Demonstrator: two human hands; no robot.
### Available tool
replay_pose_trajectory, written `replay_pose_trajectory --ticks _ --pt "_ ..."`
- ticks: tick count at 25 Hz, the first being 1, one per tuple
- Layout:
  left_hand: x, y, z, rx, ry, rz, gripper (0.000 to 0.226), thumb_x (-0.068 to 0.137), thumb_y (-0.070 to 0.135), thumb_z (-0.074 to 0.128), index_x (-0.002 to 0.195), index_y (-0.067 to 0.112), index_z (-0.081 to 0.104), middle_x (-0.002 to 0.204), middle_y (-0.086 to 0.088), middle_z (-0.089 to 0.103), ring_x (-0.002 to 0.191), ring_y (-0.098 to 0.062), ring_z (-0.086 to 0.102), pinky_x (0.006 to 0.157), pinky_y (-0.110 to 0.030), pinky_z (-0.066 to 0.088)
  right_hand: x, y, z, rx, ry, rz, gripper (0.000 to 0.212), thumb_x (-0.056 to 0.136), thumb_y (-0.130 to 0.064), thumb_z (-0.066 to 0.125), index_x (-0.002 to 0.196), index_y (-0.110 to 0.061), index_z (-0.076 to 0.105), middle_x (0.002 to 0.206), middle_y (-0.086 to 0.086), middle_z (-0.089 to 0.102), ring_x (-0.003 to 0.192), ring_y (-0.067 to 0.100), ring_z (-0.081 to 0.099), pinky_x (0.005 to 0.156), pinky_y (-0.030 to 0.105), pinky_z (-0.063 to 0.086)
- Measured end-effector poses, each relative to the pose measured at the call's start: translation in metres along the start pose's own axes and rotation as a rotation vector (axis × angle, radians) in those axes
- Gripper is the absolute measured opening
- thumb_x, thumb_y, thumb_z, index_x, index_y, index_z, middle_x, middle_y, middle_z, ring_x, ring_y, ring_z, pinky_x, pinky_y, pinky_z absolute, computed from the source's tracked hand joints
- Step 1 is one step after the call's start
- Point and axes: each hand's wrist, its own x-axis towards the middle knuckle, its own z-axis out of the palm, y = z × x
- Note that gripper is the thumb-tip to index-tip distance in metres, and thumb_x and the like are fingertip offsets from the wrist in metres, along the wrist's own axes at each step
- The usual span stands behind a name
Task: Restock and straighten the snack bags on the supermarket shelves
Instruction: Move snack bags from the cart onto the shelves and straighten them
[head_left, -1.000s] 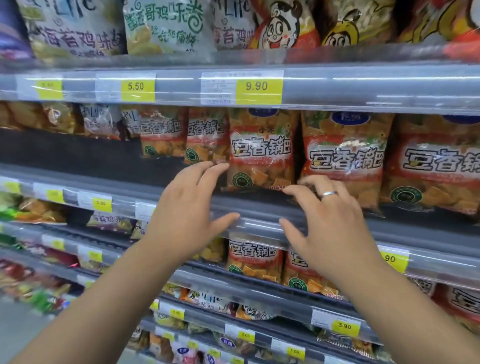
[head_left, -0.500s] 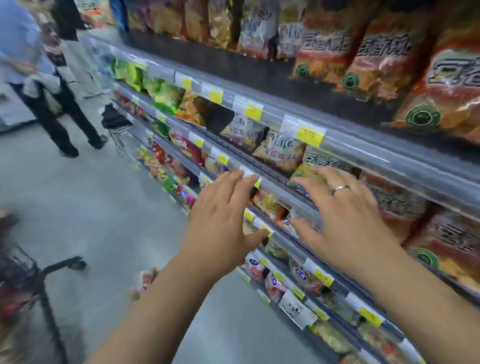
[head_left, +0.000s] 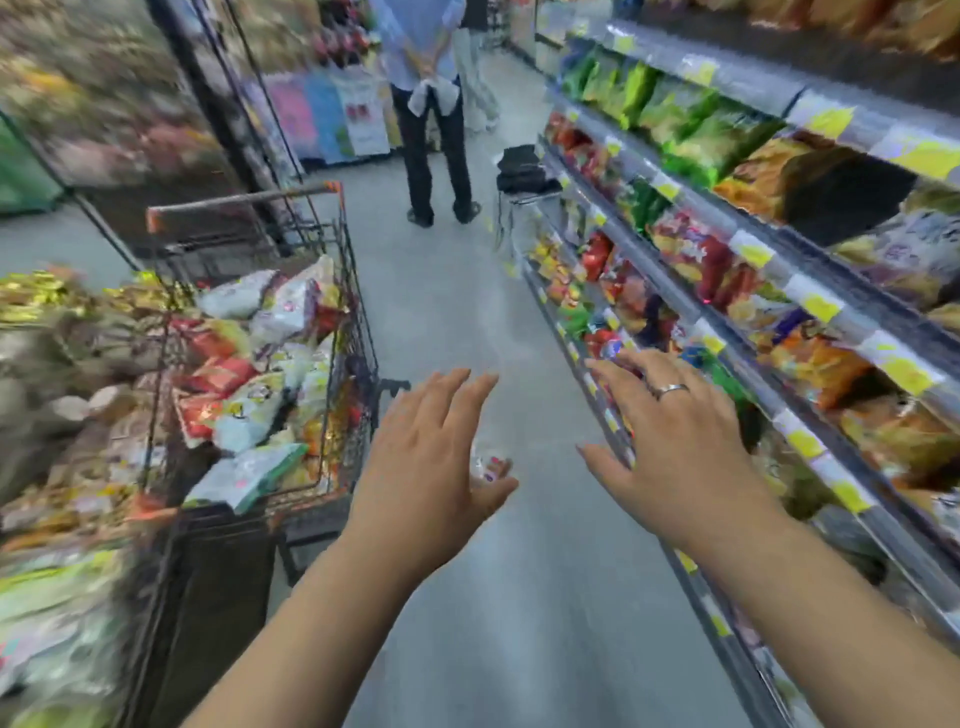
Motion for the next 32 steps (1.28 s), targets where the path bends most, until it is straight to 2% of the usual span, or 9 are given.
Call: replay_pose_trajectory --ticks 3,8,13,16,20,24,27,30,32 --pt "-0.036 -0.063 -0.021 0.032 -0.007 -0.127 0.081 0.072 0.061 0.050 0.141 0.021 0.037 0.142 -0.008 0.050 0.132 -0.034 0.047 0.107 -0.052 0.040 0.020 -0.065 0.033 0.040 -0.021 -0.101 0.067 0.068 -0.048 0.062 0.128 -0.018 0.057 0.128 0.010 0.057 0.120 0.035 0.053 0.099 0.052 0.041" --pt "-0.073 -0.144 -0.039 0.067 -0.032 -0.311 0.091 0.073 0.053 0.074 0.148 0.020 0.036 0.149 -0.005 0.042 0.139 -0.028 0.038 0.114 -0.048 0.032 0.053 -0.151 0.088 0.089 -0.123 -0.256 0.067 0.070 -0.039 0.079 0.129 -0.016 0.058 0.128 0.013 0.059 0.119 0.037 0.054 0.095 0.054 0.043" --pt "-0.087 -0.223 -0.033 0.104 -0.052 -0.498 0.091 0.074 0.054 0.075 0.149 0.022 0.033 0.149 -0.003 0.041 0.139 -0.026 0.036 0.117 -0.042 0.028 0.102 -0.220 0.148 0.133 -0.209 -0.369 0.069 0.066 -0.037 0.082 0.128 -0.016 0.059 0.123 0.014 0.061 0.113 0.038 0.057 0.090 0.053 0.047" --pt "-0.081 -0.272 -0.024 0.135 -0.054 -0.570 0.089 0.072 0.058 0.069 0.147 0.021 0.036 0.146 -0.004 0.045 0.137 -0.027 0.041 0.114 -0.046 0.033 0.141 -0.252 0.188 0.158 -0.283 -0.418 0.068 0.075 -0.041 0.075 0.136 -0.020 0.053 0.133 0.011 0.056 0.122 0.034 0.051 0.097 0.050 0.042" --pt "-0.055 -0.333 -0.011 0.129 -0.077 -0.662 0.088 0.075 0.061 0.067 0.147 0.022 0.036 0.147 -0.002 0.043 0.139 -0.024 0.037 0.116 -0.042 0.030 0.195 -0.285 0.242 0.172 -0.402 -0.483 0.068 0.086 -0.048 0.061 0.145 -0.025 0.038 0.146 0.004 0.042 0.136 0.025 0.035 0.108 0.043 0.032" --pt "-0.045 -0.389 0.009 0.134 -0.124 -0.758 0.088 0.075 0.056 0.072 0.148 0.020 0.037 0.148 -0.003 0.043 0.139 -0.025 0.037 0.115 -0.040 0.029 0.242 -0.315 0.291 0.123 -0.520 -0.556 0.068 0.089 -0.051 0.053 0.148 -0.030 0.026 0.151 0.001 0.032 0.140 0.023 0.028 0.111 0.040 0.028" --pt "-0.054 -0.423 0.024 0.132 -0.182 -0.820 0.085 0.077 0.055 0.071 0.148 0.020 0.038 0.148 -0.003 0.044 0.138 -0.024 0.039 0.115 -0.039 0.026 0.256 -0.334 0.331 0.110 -0.568 -0.582 0.067 0.087 -0.047 0.057 0.146 -0.028 0.032 0.149 0.002 0.036 0.139 0.024 0.031 0.109 0.042 0.031" --pt "-0.068 -0.469 0.040 0.106 -0.277 -0.850 0.085 0.083 0.056 0.064 0.152 0.024 0.027 0.155 0.000 0.033 0.144 -0.020 0.027 0.119 -0.036 0.017 0.259 -0.358 0.376 0.090 -0.630 -0.600 0.068 0.079 -0.040 0.067 0.141 -0.023 0.045 0.141 0.008 0.048 0.132 0.031 0.042 0.103 0.046 0.039" --pt "-0.075 -0.505 0.056 0.068 -0.376 -0.853 0.084 0.085 0.055 0.062 0.153 0.024 0.024 0.157 0.000 0.030 0.145 -0.020 0.025 0.120 -0.036 0.017 0.259 -0.376 0.408 0.037 -0.697 -0.592 0.070 0.074 -0.036 0.073 0.139 -0.021 0.049 0.137 0.010 0.053 0.126 0.033 0.049 0.100 0.046 0.041"
